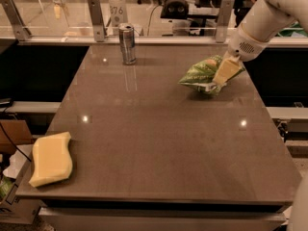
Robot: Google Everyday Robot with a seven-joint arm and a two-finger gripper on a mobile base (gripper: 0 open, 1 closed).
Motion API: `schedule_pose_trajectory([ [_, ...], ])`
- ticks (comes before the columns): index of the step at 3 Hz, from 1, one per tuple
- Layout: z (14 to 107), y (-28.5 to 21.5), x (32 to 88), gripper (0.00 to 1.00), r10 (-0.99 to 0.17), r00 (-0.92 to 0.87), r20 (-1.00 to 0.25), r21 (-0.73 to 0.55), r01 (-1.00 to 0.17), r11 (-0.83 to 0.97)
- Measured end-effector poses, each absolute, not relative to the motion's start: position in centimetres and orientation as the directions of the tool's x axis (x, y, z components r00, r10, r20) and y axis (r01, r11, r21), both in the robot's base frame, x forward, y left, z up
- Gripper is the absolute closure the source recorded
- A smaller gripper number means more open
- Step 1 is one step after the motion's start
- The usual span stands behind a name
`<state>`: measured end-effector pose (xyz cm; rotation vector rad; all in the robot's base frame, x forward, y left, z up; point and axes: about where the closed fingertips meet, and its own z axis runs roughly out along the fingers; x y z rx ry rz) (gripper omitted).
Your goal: Move green jalapeno chip bag near sponge
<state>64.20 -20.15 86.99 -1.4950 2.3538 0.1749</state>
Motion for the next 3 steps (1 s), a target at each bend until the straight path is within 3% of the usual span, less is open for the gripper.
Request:
schedule_pose_trajectory([
  [3,93.9,-9.2,55.3,1.00,-0.843,-0.161,-0.514,-0.040,-0.977,0.210],
])
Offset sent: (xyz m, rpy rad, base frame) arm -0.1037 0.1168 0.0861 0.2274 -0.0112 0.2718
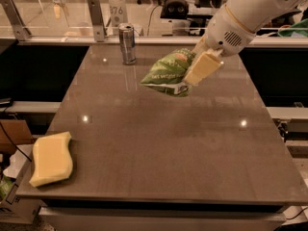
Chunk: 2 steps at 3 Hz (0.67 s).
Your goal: Move green jalapeno chip bag near sponge
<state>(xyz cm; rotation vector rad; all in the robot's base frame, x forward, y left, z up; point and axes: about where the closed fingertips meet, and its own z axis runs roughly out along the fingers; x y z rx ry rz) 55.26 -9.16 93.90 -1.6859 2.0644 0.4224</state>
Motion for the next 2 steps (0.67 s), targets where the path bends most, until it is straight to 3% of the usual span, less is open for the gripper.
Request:
schedule_pose_trajectory([
  [2,93.9,-1.9,49.2,1.00,-0.864,-0.018,-0.504,-0.095,-0.993,0.076],
])
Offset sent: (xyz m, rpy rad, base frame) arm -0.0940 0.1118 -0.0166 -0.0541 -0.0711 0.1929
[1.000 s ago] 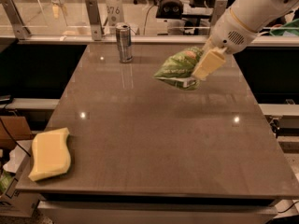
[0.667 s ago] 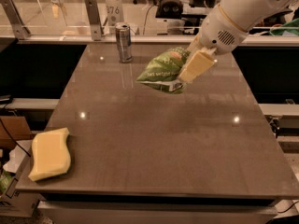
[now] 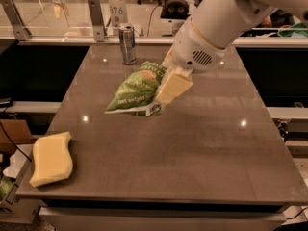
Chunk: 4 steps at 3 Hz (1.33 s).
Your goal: Move green jalapeno chip bag near sponge
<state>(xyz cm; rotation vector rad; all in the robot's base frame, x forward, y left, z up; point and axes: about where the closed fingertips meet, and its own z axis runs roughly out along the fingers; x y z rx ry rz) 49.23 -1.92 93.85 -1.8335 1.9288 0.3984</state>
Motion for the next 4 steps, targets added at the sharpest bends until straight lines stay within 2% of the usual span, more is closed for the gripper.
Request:
schedule_pose_trajectory([
  [2,91.5,3.3,45.9,1.00,-0.892,-0.004,-0.452,-0.090,-0.995,0.050],
  [3,90.0,5.2,45.1,0.83,-0.906,-0.017,-0.423,-0.060,-0.997,0.046],
  [4,88.8,6.6,44.6,0.59,-0.915,-0.041,-0.402,-0.021,-0.998,0.054],
])
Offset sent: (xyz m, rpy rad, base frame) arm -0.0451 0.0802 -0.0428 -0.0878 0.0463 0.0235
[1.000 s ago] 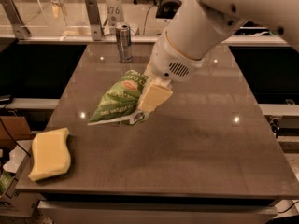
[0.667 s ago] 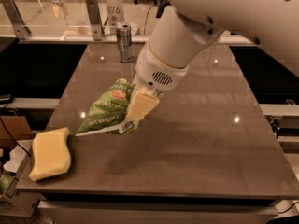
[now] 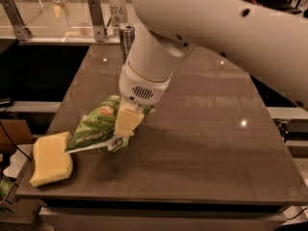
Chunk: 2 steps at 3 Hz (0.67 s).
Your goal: Move green jalapeno chip bag near sponge
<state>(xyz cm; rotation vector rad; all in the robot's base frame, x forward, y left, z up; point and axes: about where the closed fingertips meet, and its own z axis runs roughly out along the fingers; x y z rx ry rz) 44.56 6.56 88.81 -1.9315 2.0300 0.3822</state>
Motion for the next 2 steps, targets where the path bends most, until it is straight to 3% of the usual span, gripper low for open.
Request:
schedule_pose_trajectory([
  [2,88.04,7.49,44.60,0.14,-0.917,-0.060,-0.394,0.006,-0.998,0.063],
])
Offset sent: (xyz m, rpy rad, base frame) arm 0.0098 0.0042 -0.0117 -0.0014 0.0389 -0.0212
